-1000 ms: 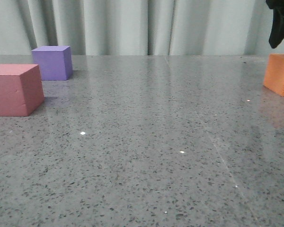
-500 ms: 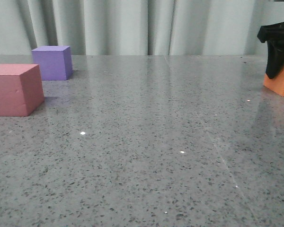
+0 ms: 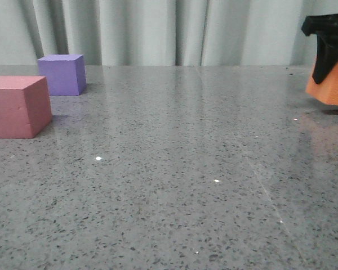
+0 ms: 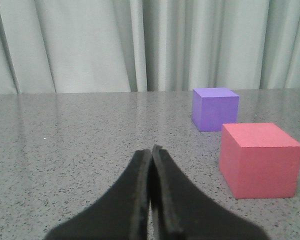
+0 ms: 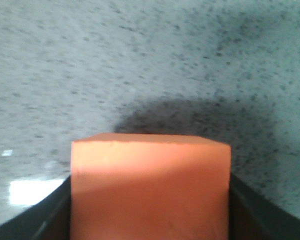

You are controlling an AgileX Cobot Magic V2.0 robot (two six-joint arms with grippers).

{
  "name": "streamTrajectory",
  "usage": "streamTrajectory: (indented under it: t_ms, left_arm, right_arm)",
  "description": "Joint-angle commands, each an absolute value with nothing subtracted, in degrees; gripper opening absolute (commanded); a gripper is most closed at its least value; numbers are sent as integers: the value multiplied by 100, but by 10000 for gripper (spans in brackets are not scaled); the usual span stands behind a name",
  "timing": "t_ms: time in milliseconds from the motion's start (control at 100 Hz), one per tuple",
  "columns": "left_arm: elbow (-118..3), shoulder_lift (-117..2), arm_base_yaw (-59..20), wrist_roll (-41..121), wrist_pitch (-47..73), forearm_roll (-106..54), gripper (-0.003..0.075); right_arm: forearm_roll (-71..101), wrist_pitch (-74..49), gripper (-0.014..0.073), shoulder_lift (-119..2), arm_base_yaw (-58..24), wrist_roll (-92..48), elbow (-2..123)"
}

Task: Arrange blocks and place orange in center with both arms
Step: 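Carry the orange cube to the table center and release it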

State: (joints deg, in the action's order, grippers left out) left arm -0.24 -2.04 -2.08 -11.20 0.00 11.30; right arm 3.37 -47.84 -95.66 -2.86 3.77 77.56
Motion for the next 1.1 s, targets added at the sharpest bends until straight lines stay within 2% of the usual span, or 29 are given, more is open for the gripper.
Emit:
streamTrajectory:
  t_ms: [0,390,750,1090]
  left_arm:
    - [289,-265,-246,-1134,-484,1092,-19]
    - [289,-265,-246,-1134,-484,1092,-19]
    - [289,-265,-246,-1134,-484,1092,-19]
    - [289,-265,-246,-1134,-484,1092,-19]
  right_arm:
    - [517,-4725,276,-9118,-472,380,8141]
    - [341,-4738,276,-9465,-2102,1547,9284]
    - [-1403,-5184,276,-10628,-3399,3578,10350]
    - [-1586,-5392,276,-11347,-3832,4179,11085]
